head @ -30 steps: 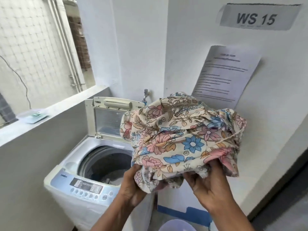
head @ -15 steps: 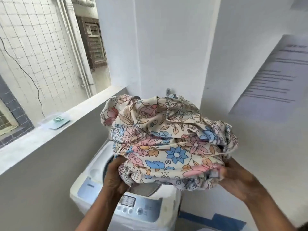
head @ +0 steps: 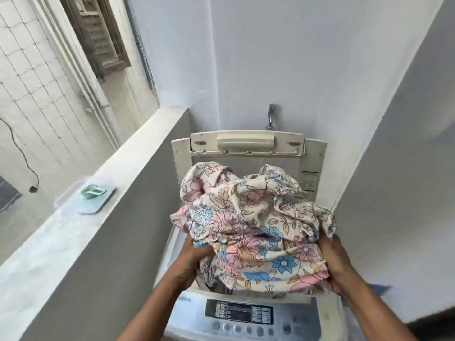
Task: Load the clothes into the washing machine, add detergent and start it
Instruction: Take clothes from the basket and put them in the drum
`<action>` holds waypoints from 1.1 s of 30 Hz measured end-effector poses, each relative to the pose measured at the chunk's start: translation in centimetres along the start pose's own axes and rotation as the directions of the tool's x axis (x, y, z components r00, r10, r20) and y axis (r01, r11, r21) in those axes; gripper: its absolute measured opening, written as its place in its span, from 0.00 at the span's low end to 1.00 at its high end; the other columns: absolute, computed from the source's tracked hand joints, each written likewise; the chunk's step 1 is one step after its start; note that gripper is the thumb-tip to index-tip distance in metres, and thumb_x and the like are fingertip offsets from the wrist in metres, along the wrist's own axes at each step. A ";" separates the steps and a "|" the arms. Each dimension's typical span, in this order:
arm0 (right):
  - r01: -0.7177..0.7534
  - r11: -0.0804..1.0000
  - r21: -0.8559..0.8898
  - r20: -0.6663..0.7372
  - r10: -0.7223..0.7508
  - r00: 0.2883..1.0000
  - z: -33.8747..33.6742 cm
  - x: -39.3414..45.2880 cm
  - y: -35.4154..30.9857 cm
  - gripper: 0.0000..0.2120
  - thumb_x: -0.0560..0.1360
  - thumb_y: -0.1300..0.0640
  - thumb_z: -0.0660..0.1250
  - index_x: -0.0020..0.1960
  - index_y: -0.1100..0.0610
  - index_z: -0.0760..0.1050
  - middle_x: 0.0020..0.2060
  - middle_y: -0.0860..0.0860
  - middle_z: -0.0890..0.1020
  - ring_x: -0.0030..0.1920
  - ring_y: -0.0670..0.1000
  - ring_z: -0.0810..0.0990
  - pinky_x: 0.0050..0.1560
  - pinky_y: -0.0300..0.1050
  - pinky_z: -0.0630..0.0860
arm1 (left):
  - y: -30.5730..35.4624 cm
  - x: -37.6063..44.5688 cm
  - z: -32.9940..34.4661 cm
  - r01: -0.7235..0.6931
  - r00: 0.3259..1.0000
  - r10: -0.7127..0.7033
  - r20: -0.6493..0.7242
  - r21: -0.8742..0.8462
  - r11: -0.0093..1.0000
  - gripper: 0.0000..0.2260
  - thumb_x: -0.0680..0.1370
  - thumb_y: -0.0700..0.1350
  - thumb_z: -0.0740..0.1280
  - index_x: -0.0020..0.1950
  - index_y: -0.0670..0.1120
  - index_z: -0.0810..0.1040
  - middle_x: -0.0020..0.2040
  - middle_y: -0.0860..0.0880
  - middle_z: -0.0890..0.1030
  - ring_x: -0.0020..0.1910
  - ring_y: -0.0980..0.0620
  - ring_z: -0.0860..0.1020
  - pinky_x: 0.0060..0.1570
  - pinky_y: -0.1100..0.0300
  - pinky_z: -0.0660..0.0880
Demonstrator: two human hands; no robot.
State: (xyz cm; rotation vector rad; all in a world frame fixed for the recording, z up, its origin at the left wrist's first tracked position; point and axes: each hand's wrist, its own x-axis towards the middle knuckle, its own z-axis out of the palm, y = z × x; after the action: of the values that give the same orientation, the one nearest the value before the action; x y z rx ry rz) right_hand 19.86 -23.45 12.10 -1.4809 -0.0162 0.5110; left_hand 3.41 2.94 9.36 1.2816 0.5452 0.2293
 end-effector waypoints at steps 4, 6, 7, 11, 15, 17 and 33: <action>-0.080 0.991 -0.105 -0.085 0.071 0.994 2.2 2.9 4.1 0.29 0.81 0.35 0.61 0.65 0.59 0.76 0.60 0.58 0.84 0.58 0.57 0.82 0.62 0.55 0.77 | -1.9 3.0 -2.4 0.103 0.994 -0.107 0.013 0.196 0.975 0.38 0.56 0.39 0.75 0.67 0.44 0.74 0.54 0.46 0.88 0.55 0.44 0.86 0.52 0.53 0.82; -0.099 0.984 -0.147 -0.118 0.082 0.990 3.5 4.0 5.4 0.24 0.85 0.41 0.58 0.62 0.61 0.76 0.57 0.59 0.81 0.52 0.57 0.80 0.52 0.48 0.75 | -2.8 4.3 -2.7 0.134 0.986 -0.159 0.058 0.300 0.944 0.35 0.58 0.39 0.77 0.64 0.47 0.73 0.57 0.43 0.85 0.58 0.42 0.83 0.54 0.56 0.82; -0.102 0.977 -0.187 -0.127 0.079 0.989 4.1 5.1 6.4 0.24 0.86 0.45 0.56 0.60 0.65 0.78 0.56 0.65 0.83 0.51 0.63 0.82 0.49 0.53 0.75 | -3.2 4.8 -2.6 0.155 0.980 -0.189 0.067 0.346 0.925 0.30 0.62 0.37 0.76 0.62 0.48 0.73 0.57 0.44 0.83 0.57 0.46 0.82 0.51 0.60 0.81; -0.173 0.952 -0.254 -0.166 0.133 0.977 6.6 8.0 9.8 0.28 0.83 0.46 0.63 0.68 0.70 0.75 0.64 0.69 0.80 0.63 0.67 0.80 0.55 0.51 0.77 | -6.4 7.1 -2.1 0.230 0.954 -0.288 0.080 0.420 0.878 0.27 0.73 0.31 0.69 0.69 0.48 0.69 0.55 0.47 0.80 0.49 0.52 0.78 0.48 0.59 0.80; -0.215 0.932 -0.292 -0.254 0.141 0.957 7.4 9.7 11.5 0.08 0.85 0.60 0.62 0.59 0.60 0.78 0.61 0.73 0.80 0.60 0.72 0.80 0.59 0.66 0.77 | -9.0 9.3 -2.1 0.323 0.941 -0.333 -0.056 0.441 0.837 0.16 0.79 0.34 0.69 0.64 0.48 0.74 0.44 0.44 0.82 0.32 0.55 0.73 0.29 0.63 0.71; -0.201 0.916 -0.347 -0.285 0.101 0.953 7.1 10.5 12.5 0.07 0.85 0.56 0.63 0.57 0.55 0.79 0.55 0.66 0.84 0.50 0.65 0.83 0.60 0.67 0.78 | -10.2 10.2 -2.2 0.338 0.938 -0.330 -0.103 0.473 0.814 0.13 0.78 0.31 0.69 0.60 0.43 0.76 0.41 0.44 0.82 0.25 0.58 0.72 0.24 0.64 0.68; -0.038 0.488 -0.872 -0.142 -0.177 0.974 7.3 12.6 16.3 0.19 0.75 0.68 0.73 0.65 0.63 0.81 0.58 0.60 0.86 0.46 0.57 0.87 0.39 0.44 0.83 | -15.0 13.2 -4.3 0.189 0.977 -0.190 -0.094 0.791 0.582 0.26 0.74 0.36 0.70 0.71 0.48 0.70 0.61 0.48 0.83 0.60 0.45 0.82 0.57 0.53 0.79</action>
State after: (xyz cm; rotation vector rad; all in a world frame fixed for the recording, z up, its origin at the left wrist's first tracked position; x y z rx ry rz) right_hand 23.63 -12.24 -6.29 -2.5535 -0.1977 0.2510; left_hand 10.49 8.35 -9.04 2.0882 0.8298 -0.2479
